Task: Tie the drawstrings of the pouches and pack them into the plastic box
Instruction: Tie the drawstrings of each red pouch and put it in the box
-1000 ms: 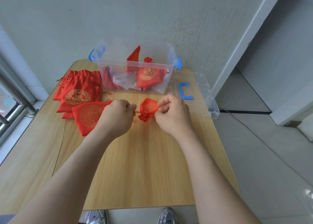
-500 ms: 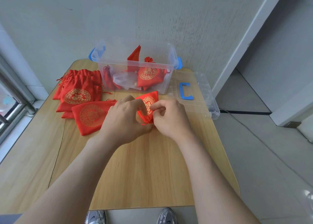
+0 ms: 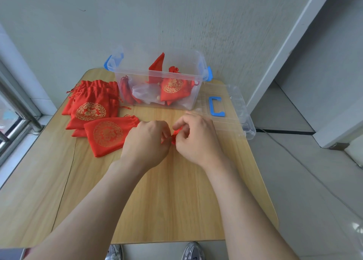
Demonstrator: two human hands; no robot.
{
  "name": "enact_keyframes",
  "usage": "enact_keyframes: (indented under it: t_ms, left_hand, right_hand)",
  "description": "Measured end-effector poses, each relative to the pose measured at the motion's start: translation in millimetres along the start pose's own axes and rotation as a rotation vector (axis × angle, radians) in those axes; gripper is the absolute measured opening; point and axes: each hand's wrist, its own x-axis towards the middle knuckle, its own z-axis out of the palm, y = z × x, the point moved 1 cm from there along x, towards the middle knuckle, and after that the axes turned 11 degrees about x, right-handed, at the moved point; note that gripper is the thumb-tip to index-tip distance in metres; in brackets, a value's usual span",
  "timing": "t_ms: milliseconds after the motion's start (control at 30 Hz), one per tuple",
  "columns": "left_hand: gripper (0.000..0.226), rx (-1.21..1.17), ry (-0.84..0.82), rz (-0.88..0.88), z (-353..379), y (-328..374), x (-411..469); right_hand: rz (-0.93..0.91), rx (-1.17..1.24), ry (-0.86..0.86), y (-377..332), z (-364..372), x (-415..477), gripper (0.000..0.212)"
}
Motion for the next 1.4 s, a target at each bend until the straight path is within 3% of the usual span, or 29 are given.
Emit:
enact_keyframes:
  t_ms: [133,267,433,667,967,1400]
  left_hand:
    - [0.012,-0.003,-0.029,0.006,0,1,-1]
    - [0.040,0.017,-0.055,0.021,0,6,-2]
    - [0.014,0.059,-0.026,0.017,3,-1,2]
    - [0.012,0.163,0.004,0.056,5,0,2]
    - [0.020,0.244,-0.004,0.065,12,-5,5]
    - [0.011,0.288,-0.083,0.063,22,-17,3]
  right_hand:
    - [0.096,0.053,-0.020,2,-1,0,0.024]
    - [0.183,0.100,-0.032,3,-1,2,0.027]
    - [0.266,0.148,-0.028,7,1,3,0.030]
    - [0.310,0.173,-0.052,13,4,4,0.027]
    - [0.207,0.153,-0.072,20,5,2,0.014]
    - [0.137,-0.104,-0.164,12,7,-2,0.021]
